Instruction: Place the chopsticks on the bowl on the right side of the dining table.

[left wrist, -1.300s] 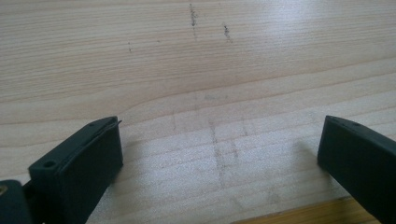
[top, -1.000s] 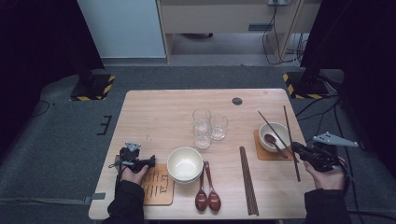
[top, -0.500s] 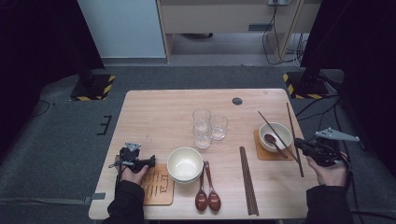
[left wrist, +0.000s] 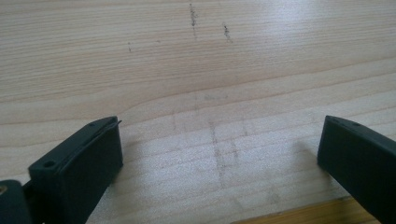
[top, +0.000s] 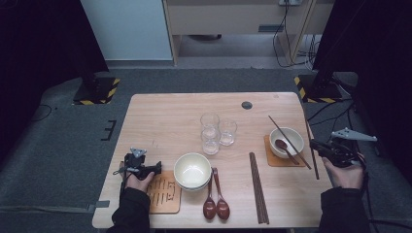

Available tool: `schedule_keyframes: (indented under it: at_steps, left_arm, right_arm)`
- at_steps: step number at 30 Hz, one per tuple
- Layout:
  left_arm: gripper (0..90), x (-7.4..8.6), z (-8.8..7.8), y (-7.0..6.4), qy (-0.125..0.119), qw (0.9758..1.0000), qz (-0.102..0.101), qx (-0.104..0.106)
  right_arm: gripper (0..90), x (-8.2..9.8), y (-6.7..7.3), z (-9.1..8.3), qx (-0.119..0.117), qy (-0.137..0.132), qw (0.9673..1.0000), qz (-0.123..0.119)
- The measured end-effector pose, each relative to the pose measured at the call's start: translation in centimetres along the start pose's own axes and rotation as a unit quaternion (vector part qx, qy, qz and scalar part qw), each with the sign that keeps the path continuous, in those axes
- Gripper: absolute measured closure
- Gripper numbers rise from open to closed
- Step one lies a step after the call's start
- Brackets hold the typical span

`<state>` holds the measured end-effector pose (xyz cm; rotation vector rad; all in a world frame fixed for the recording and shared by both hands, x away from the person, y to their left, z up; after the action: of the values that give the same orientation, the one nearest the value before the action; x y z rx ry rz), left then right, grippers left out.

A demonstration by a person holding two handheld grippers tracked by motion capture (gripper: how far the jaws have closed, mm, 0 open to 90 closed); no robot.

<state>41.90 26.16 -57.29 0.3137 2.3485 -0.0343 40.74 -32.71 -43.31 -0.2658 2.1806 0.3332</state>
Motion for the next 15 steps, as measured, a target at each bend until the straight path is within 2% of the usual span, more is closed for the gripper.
schedule_keyframes:
  at_steps: [7,15]
  left_arm:
    - [0.0,0.0,0.0,0.0,0.0,1.0,0.0,0.0]
    - [0.0,0.0,0.0,0.0,0.0,1.0,0.0,0.0]
  right_arm:
    - [85.6,-0.5,-0.2,1.3,-0.001,0.0,0.9999,-0.01]
    - [85.5,-0.8,-0.7,2.5,0.002,0.012,0.9997,-0.02]
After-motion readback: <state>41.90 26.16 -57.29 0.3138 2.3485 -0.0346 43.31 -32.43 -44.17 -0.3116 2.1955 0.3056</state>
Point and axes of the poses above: each handheld gripper's, and its own axes: z roughly forward along the jaws, x roughly out of its underside, y roughly to its left, the point moved 5 cm from there along z, roughly forward along the jaws, and after that the axes turned 5 degrees about z, right-handed, at the moved point
